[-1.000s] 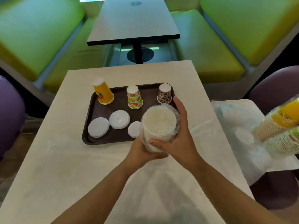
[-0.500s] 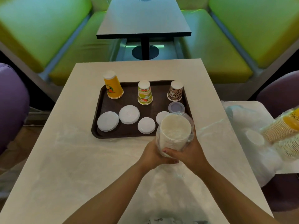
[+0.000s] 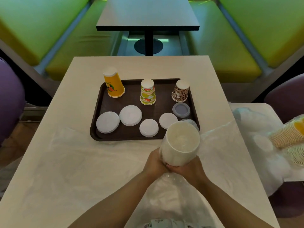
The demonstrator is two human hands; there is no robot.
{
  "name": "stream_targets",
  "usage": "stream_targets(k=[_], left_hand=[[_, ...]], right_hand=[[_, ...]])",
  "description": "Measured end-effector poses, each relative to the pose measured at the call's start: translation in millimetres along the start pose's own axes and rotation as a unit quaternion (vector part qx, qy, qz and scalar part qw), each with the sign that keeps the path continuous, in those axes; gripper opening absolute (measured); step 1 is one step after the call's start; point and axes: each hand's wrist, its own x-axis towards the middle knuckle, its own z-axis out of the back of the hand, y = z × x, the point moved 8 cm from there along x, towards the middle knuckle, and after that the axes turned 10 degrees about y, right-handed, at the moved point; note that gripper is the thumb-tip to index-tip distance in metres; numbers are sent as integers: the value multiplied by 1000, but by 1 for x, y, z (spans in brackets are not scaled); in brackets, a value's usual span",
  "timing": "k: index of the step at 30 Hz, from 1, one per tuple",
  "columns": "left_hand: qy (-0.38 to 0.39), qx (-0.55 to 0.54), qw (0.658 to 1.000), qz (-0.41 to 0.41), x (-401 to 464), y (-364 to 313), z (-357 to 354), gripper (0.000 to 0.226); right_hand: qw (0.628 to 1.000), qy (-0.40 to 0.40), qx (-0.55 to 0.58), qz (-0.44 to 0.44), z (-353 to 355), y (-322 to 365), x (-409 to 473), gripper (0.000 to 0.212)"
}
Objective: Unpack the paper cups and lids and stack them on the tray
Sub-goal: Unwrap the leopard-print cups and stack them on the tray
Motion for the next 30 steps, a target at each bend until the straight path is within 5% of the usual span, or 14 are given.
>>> stream_targets(k=[5, 7, 14, 20, 27, 30], left_hand=[[173, 72, 982, -31, 3, -16, 1, 110], [170, 41, 983, -57, -1, -32, 9, 125], [14, 21, 997, -74, -6, -44, 11, 82], [-7, 45, 998, -42, -1, -28, 11, 58], [4, 40, 999, -34, 1, -9, 10, 28], [-9, 43, 998, -41, 1, -11, 10, 36]], right_hand=[[1000, -13, 1, 3, -3, -5, 3, 54], [1000, 1, 18, -2, -6, -11, 3, 56], [996, 79, 37, 29, -11, -4, 2, 79], [986, 152, -1, 75, 2, 13, -16, 103], [995, 8, 52, 87, 3, 31, -12, 102], [996, -31, 49, 63, -1, 24, -9, 99]])
